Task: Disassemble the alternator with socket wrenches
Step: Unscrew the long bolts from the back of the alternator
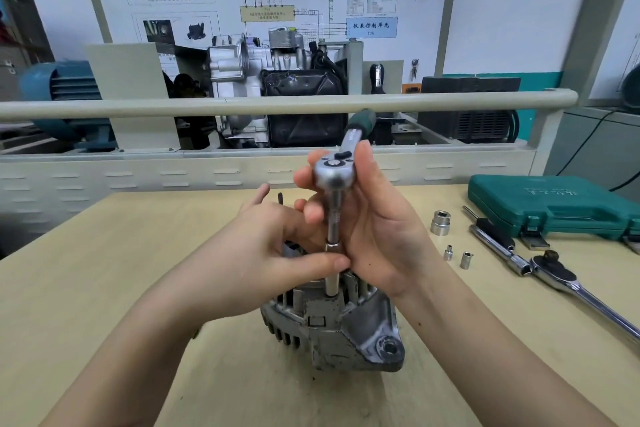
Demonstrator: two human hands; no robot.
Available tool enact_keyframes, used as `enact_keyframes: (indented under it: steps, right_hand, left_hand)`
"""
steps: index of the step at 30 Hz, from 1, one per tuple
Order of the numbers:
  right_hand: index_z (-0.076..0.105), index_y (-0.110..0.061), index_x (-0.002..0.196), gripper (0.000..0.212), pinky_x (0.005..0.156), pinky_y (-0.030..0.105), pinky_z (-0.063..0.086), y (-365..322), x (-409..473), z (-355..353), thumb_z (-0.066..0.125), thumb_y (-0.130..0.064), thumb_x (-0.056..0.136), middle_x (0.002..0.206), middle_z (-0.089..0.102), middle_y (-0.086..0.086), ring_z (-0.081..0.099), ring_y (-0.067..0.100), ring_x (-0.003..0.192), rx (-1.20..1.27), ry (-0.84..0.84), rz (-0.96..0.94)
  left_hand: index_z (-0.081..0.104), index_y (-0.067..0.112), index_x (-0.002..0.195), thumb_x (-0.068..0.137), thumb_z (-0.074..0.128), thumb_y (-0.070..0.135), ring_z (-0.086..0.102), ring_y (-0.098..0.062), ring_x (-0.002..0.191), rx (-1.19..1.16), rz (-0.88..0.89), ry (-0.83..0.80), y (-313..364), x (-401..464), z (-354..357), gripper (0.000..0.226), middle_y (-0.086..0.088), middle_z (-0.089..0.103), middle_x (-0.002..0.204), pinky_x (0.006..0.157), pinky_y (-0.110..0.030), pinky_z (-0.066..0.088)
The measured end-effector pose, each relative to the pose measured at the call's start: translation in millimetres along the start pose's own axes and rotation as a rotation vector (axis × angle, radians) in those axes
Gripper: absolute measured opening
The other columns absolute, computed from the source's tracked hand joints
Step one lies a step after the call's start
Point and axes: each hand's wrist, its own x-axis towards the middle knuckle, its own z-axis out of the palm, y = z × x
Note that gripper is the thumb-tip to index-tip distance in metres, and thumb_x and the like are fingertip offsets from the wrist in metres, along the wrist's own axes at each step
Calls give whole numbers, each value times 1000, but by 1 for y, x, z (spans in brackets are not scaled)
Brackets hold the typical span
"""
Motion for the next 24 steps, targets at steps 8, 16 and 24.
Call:
enact_keyframes:
  steps: [8, 16, 24]
  right_hand:
    - [66, -16, 75, 26, 69, 26, 55, 0, -2, -1, 82, -29, 58, 80, 68, 3, 62, 11, 61, 126, -103, -136]
    - [59, -13, 93, 43, 63, 20, 55, -2, -1, 2, 46, -50, 76, 75, 71, -5, 64, 5, 56, 5, 10, 17]
    - [65, -14, 81, 39, 61, 25, 55, 3, -1, 0, 80, -39, 54, 75, 69, 2, 62, 10, 59, 103, -35, -114]
  left_hand:
    - [65, 24, 64, 56, 50, 66, 55, 12, 92, 116, 26, 80, 4, 0, 3, 45, 24, 66, 78, 112, -30, 4]
    - [70, 6, 78, 67, 65, 47, 60, -15, 94, -96, 22, -21, -2, 0, -3, 43, 0, 70, 86, 104, -37, 32]
    - [68, 21, 71, 61, 46, 64, 49, 16, 98, 136, 54, 62, 2, -1, -1, 50, 24, 66, 80, 115, -35, 3]
